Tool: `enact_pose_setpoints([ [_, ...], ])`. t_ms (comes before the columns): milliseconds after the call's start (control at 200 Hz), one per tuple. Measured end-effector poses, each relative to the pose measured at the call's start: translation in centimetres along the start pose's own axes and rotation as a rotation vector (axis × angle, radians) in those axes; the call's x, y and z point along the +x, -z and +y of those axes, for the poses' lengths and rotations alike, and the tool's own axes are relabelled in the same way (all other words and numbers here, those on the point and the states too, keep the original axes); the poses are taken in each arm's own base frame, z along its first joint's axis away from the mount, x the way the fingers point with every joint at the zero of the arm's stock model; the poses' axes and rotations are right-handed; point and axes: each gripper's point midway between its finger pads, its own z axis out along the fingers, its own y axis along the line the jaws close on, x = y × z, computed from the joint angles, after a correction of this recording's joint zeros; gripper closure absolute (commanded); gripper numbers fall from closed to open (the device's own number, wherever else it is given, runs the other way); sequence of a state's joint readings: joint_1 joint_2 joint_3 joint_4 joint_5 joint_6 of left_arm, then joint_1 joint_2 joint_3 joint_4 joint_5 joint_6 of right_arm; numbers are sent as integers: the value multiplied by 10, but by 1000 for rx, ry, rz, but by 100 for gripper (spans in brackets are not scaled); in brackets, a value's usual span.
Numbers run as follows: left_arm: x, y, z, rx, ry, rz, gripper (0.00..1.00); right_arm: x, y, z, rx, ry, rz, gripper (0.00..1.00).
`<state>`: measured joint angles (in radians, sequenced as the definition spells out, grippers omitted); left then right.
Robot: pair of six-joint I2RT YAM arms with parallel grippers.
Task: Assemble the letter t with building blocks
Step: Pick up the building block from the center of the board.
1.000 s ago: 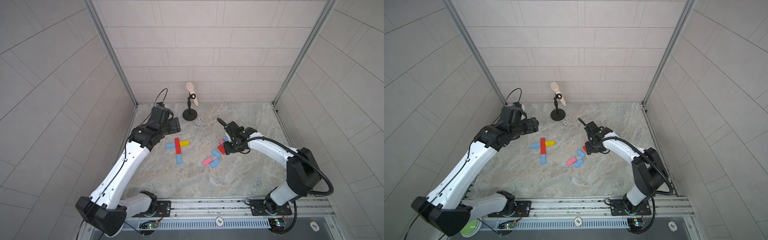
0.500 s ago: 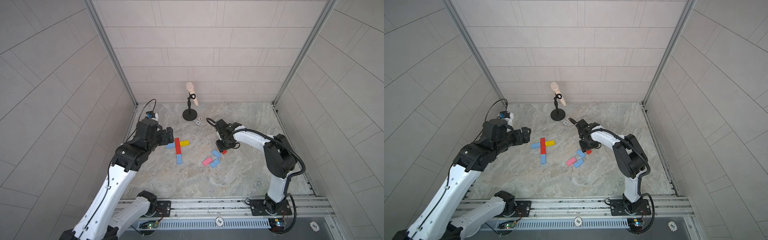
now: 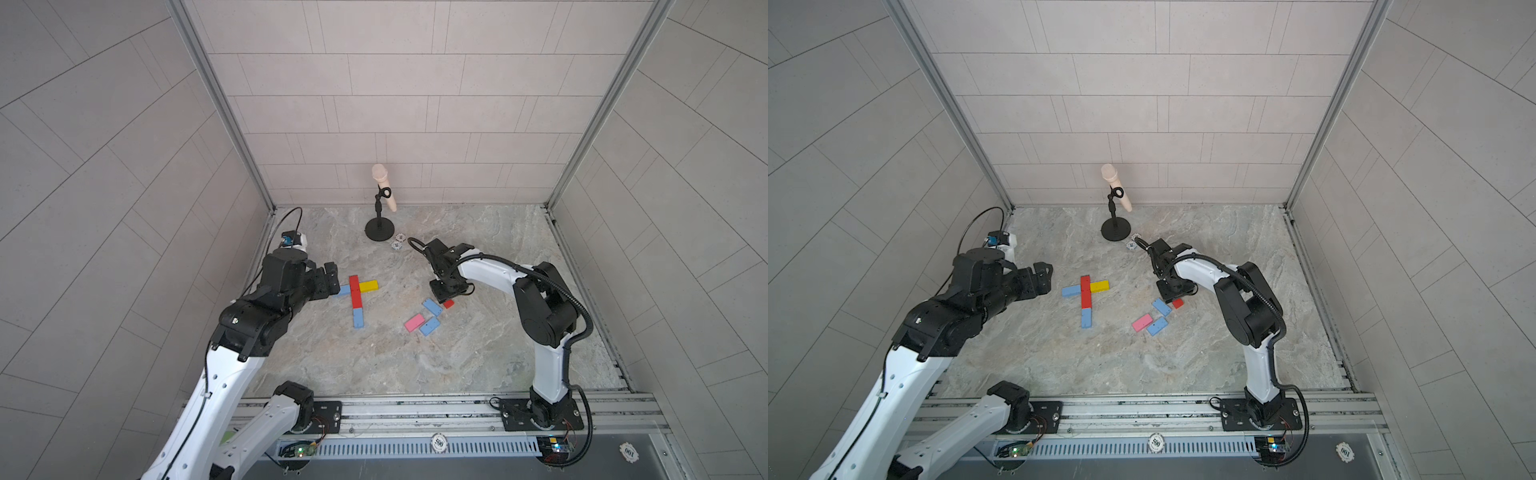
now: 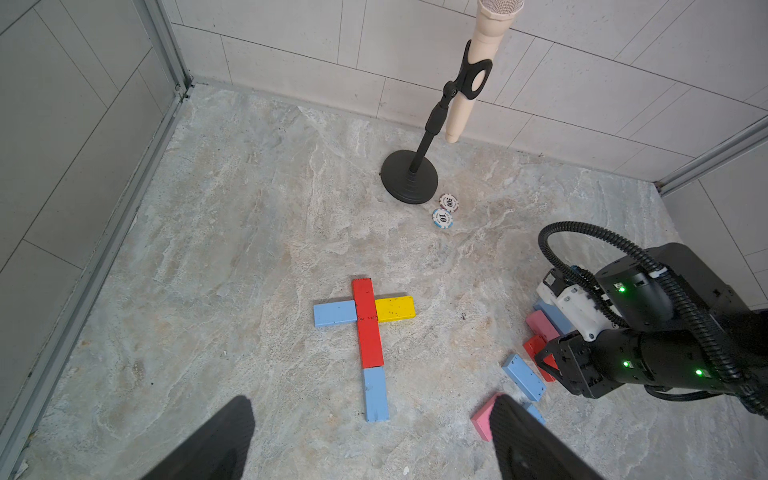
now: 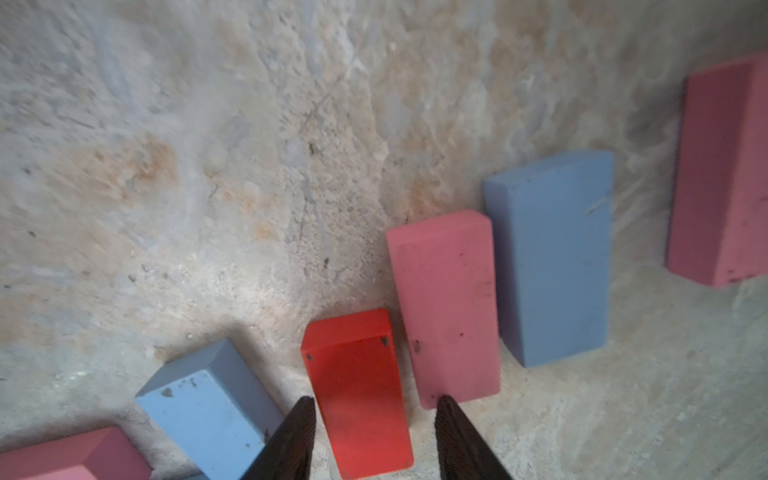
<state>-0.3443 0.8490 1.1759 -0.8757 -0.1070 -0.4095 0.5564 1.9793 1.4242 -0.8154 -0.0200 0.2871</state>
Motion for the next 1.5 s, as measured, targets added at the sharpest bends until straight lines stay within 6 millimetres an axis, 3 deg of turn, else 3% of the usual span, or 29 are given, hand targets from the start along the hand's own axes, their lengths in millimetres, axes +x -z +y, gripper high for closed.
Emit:
enact_pose_setpoints([
  [260,0,-1,3,-16,-2,2,6,0,-1,-2,14,1,3,59],
  [561,1,-4,3,-23,-3,11,6,2,0,6,24,7,-2,59],
  [906,2,-6,3,-25,-4,19,5,19,-8,10,30,-9,33,59],
  [1497,5,-9,4,-32,-6,28,4,1,-2,9,49,1,-5,64],
])
